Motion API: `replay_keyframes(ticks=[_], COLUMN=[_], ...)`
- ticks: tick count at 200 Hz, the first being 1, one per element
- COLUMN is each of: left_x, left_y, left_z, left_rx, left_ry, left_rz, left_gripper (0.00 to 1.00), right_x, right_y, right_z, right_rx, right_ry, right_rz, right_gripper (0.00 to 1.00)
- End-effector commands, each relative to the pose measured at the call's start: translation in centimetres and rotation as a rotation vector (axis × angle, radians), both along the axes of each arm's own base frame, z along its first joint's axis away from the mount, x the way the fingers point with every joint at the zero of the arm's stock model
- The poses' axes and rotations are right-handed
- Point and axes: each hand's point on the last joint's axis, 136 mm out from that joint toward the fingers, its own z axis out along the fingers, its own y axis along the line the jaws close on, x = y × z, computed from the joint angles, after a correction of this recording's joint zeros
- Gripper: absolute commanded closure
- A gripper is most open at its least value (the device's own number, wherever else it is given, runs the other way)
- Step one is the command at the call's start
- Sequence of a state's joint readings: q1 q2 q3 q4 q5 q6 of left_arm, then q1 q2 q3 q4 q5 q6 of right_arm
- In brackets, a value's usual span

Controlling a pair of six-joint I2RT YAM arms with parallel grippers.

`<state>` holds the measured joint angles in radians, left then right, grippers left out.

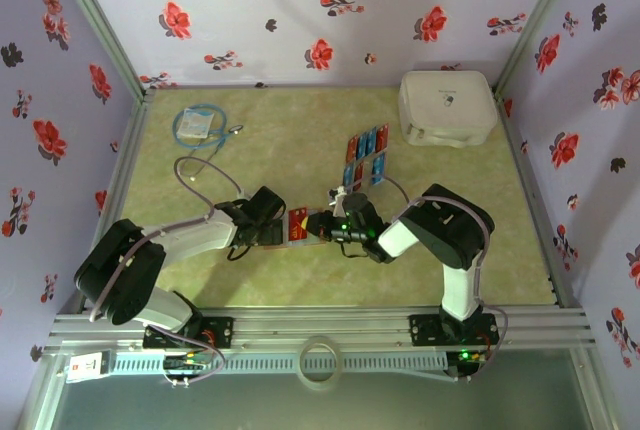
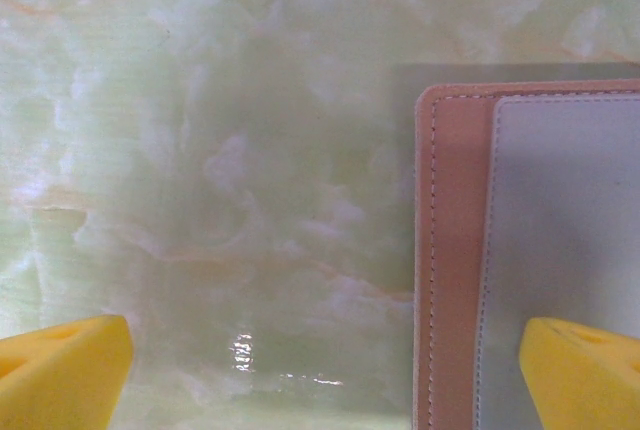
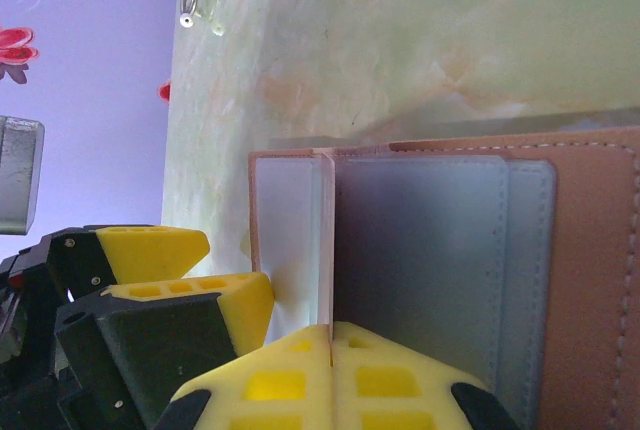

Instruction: Put the credit cards into the card holder

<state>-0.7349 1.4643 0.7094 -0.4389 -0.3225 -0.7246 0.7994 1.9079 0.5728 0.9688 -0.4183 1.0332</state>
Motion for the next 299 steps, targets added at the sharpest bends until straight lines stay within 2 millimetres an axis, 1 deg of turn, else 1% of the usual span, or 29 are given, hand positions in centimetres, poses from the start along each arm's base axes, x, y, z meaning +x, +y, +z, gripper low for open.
replay_keyframes(ticks=[1, 61, 140, 238, 277, 299], left_x=[-0.3, -0.2, -0.2, -0.2, -0.2, -0.2], left_y=[0.7, 0.6, 0.7, 0.6, 0.6, 0.6], left_z=[-0.1, -0.1, -0.1, -0.2, -0.2, -0.2], left_rx=[0.038, 0.037, 0.040, 0.040, 0.039, 0.039], left_ry=[-0.001, -0.002, -0.001, -0.002, 0.000, -0.001], left_rz=[0.005, 0.004, 0.003, 0.000, 0.001, 0.000], left_gripper=[0.00, 0.00, 0.00, 0.00, 0.00, 0.00], right_x=[-0.3, -0.5, -0.7, -1.1, -1.1, -1.0], right_y=[-0.5, -0.8, -0.2, 0.3, 0.0, -0.6], right_z=[-1.0, -1.9, -1.9, -2.6, -2.6, -2.6], right_rx=[-0.037, -0.073, -0.063, -0.076, -0.080, -0.088], right_ry=[0.021, 0.046, 0.061, 0.085, 0.084, 0.083], right_rz=[-0.024, -0.038, -0.011, 0.020, 0.009, -0.019], right_gripper=[1.00, 1.00, 1.00, 1.00, 1.00, 1.00])
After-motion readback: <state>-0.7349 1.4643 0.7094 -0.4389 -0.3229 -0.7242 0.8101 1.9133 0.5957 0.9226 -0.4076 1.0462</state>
